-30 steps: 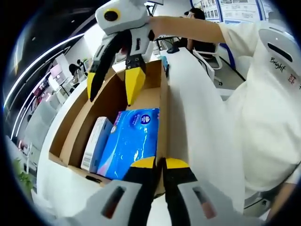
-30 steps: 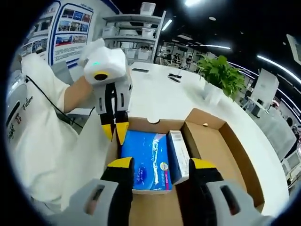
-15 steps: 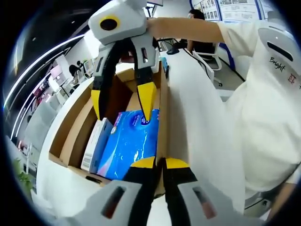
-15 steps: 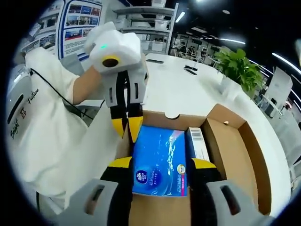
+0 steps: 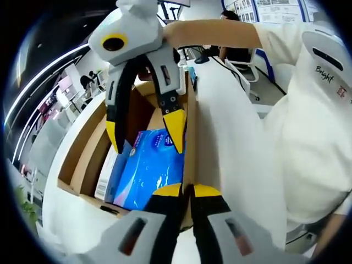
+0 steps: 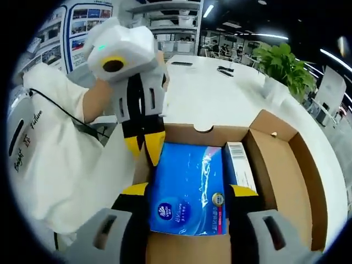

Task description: Operate the shoe box by opening the lid, removing the specified soft item, and placing it in the target area until the item is outside and the box remains undamaged.

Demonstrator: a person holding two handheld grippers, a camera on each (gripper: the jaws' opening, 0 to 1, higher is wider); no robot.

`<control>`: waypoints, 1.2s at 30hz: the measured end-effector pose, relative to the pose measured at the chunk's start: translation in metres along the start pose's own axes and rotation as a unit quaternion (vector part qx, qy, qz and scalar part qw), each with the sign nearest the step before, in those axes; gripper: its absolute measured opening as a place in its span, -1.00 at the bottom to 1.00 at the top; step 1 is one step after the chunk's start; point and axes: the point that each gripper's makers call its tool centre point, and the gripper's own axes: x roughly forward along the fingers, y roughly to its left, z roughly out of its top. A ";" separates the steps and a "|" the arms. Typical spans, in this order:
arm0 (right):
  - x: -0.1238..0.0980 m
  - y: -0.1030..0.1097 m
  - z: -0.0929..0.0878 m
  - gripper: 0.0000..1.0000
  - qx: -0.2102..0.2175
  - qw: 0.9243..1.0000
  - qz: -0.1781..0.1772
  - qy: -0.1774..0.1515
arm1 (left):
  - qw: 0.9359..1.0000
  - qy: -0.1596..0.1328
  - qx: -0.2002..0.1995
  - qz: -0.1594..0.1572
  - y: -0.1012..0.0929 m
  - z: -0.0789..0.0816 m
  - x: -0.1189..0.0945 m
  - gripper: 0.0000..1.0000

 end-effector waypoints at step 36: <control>0.006 0.004 -0.025 0.04 -0.013 0.996 0.025 0.086 | 1.000 0.001 -0.002 0.007 0.000 0.000 0.000 -0.91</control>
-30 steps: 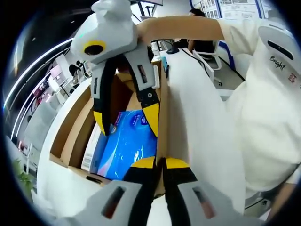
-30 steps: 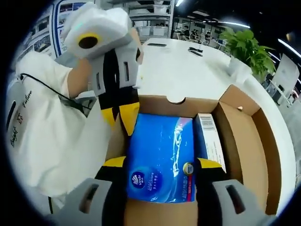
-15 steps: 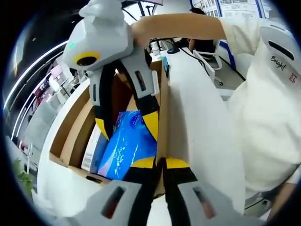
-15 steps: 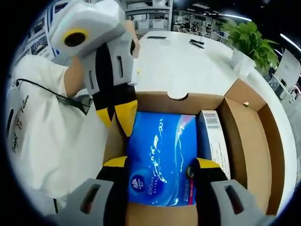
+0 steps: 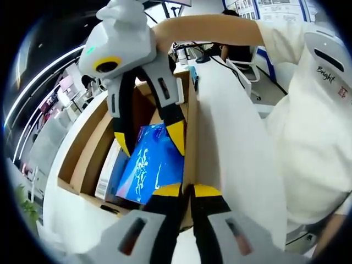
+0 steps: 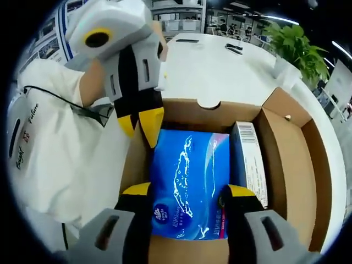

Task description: Operate the shoe box by opening the lid, removing the specified soft item, and placing it in the target area until the item is outside and the box remains undamaged.

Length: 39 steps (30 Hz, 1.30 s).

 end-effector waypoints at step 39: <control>-0.046 -0.003 -0.076 0.04 -0.006 0.995 -0.001 0.096 | 1.000 -0.003 -0.011 0.000 0.001 -0.001 0.000 -0.91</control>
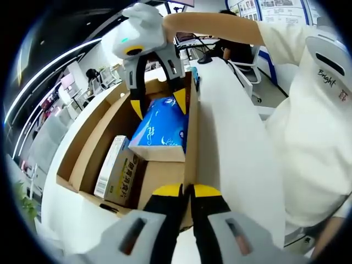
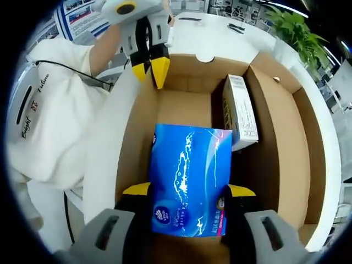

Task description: Operate the shoe box by opening the lid, removing the specified soft item, and placing it in the target area until the item is outside and the box remains undamaged.

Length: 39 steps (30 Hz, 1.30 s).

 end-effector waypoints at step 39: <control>0.013 -0.021 -0.026 0.34 0.009 0.995 -0.023 0.100 | 1.000 -0.003 0.008 0.004 0.001 0.002 0.001 -0.91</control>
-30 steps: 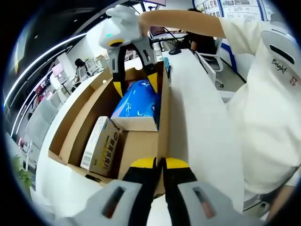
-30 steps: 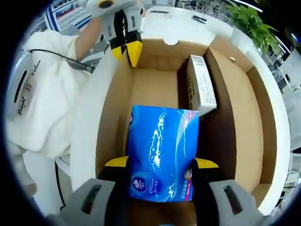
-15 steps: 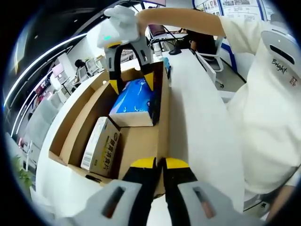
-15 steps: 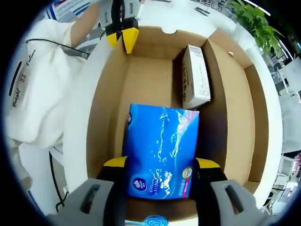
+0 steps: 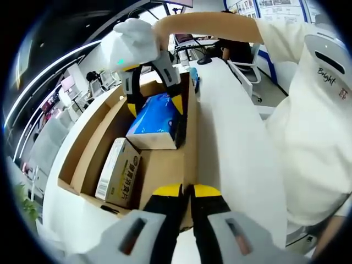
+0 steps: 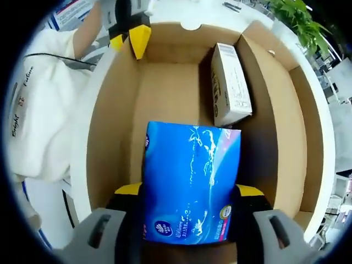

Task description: Operate the shoe box by opening the lid, removing the specified soft item, and placing it in the target area until the item is outside and the box remains undamaged.

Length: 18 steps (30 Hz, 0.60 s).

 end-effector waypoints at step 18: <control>0.027 -0.002 -0.007 0.56 0.018 0.998 0.029 0.054 | 1.000 0.001 0.002 0.002 0.000 0.000 0.000 -0.90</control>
